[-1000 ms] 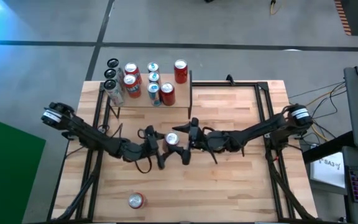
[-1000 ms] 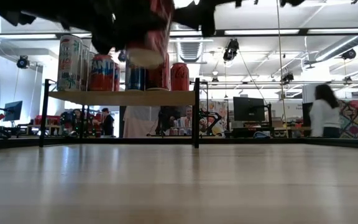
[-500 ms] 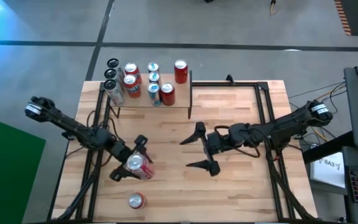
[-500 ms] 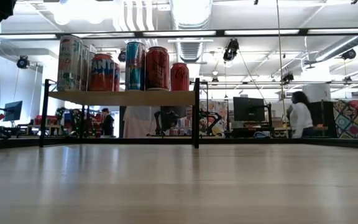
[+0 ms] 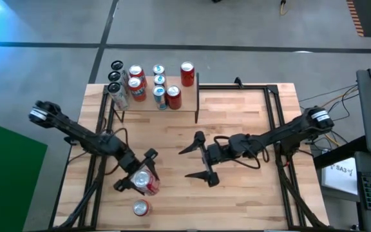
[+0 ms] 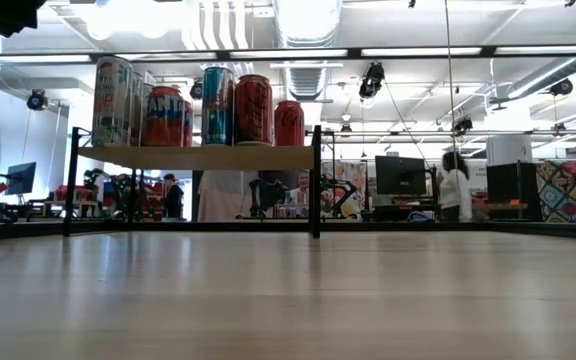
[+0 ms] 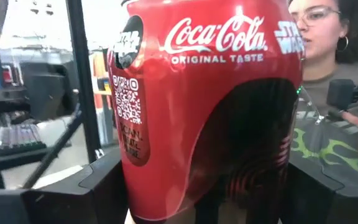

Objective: Place canned beverage on shelf
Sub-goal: Put the red white soda can on the shelf

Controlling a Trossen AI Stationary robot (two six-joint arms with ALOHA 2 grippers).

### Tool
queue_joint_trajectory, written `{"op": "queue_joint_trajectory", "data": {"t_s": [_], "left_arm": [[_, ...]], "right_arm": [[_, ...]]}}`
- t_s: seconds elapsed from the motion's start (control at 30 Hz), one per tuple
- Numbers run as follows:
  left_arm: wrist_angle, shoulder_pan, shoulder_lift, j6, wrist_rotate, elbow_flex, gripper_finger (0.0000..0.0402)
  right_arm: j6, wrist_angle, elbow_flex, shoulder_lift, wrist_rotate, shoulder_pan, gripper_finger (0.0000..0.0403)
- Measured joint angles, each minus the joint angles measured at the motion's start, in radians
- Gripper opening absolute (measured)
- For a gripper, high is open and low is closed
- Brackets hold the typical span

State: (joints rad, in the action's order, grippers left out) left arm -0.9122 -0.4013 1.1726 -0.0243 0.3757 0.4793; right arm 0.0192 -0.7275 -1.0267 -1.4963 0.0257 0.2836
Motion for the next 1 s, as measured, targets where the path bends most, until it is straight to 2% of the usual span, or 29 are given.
{"op": "queue_joint_trajectory", "data": {"t_s": [0.13, 0.37, 0.43, 0.77, 1.0], "left_arm": [[0.002, 0.003, 0.051, -0.011, -0.017, 0.023, 0.0285], [0.096, 0.015, 0.139, -0.019, -0.213, 0.089, 0.0285], [0.120, 0.019, 0.166, -0.019, -0.239, 0.110, 0.0285], [0.180, 0.049, 0.288, 0.005, -0.236, 0.234, 0.0285], [0.187, 0.079, 0.325, 0.016, -0.237, 0.265, 0.0285]], "right_arm": [[0.000, -0.022, 0.000, -0.012, 0.000, 0.000, 0.0368], [-0.001, -0.033, 0.000, -0.012, 0.000, 0.000, 0.0368], [-0.002, -0.033, 0.000, -0.012, 0.000, 0.000, 0.0368], [-0.024, 0.026, 0.000, -0.013, 0.000, 0.000, 0.0368], [-0.058, 0.048, 0.000, -0.018, 0.040, 0.000, 0.0368]]}}
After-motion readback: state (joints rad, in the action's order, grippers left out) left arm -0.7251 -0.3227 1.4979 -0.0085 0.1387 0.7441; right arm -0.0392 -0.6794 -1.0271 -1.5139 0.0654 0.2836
